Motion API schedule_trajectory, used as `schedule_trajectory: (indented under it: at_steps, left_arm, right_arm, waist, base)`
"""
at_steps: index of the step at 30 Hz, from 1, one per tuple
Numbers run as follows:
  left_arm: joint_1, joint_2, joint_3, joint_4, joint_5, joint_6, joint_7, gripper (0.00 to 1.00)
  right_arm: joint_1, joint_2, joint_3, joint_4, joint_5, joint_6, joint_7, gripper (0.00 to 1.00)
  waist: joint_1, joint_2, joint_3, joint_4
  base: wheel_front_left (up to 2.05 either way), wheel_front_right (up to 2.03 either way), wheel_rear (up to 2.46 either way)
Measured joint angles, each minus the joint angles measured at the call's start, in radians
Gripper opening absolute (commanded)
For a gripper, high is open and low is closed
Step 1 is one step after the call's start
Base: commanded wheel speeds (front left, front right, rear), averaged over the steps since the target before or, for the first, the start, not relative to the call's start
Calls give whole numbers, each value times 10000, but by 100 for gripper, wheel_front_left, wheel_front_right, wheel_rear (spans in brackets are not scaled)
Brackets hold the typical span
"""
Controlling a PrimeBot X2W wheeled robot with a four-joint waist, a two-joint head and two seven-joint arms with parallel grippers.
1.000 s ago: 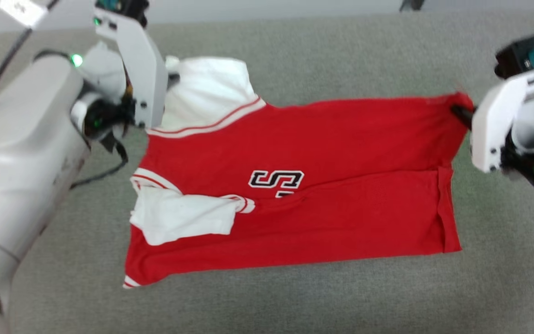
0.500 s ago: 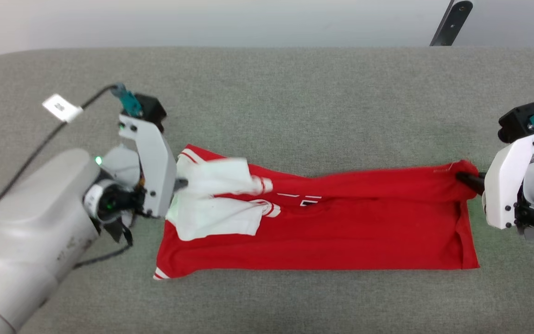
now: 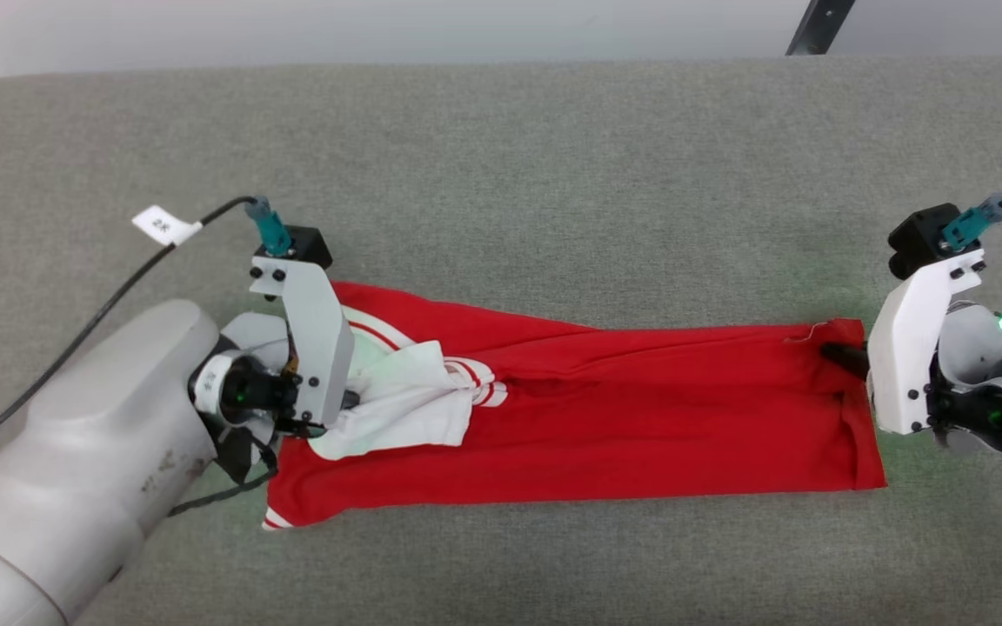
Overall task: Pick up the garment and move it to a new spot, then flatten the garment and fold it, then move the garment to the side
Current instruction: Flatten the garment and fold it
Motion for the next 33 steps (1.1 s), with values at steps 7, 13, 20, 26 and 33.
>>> schedule_trajectory:
  at_steps: [7,13,20,26,33]
  left_arm:
    - [-205,-86,-50,368,4,192,291,100]
    - [-260,205,-33,144,58,359,362,100]
    - [-101,635,71,-552,36,723,284,100]
    - [183,851,125,-1055,-29,1131,174,100]
    - [290,872,111,-1302,-31,1352,176,100]
  right_arm:
    - [4,190,75,232,-12,0,115,0]
    - [183,136,144,247,194,0,683,0]
    - [558,23,109,247,199,0,913,0]
    - [589,316,-138,872,-10,0,997,0]
    - [145,874,-489,1896,-383,2,1225,100]
  waist:
    - [0,0,-126,-36]
    - [0,0,-385,85]
    - [0,0,-531,318]
    - [0,0,-423,478]
    - [0,0,-434,593]
  base:
    - [0,0,0]
    - [0,0,0]
    - [0,0,0]
    - [0,0,0]
    - [0,0,0]
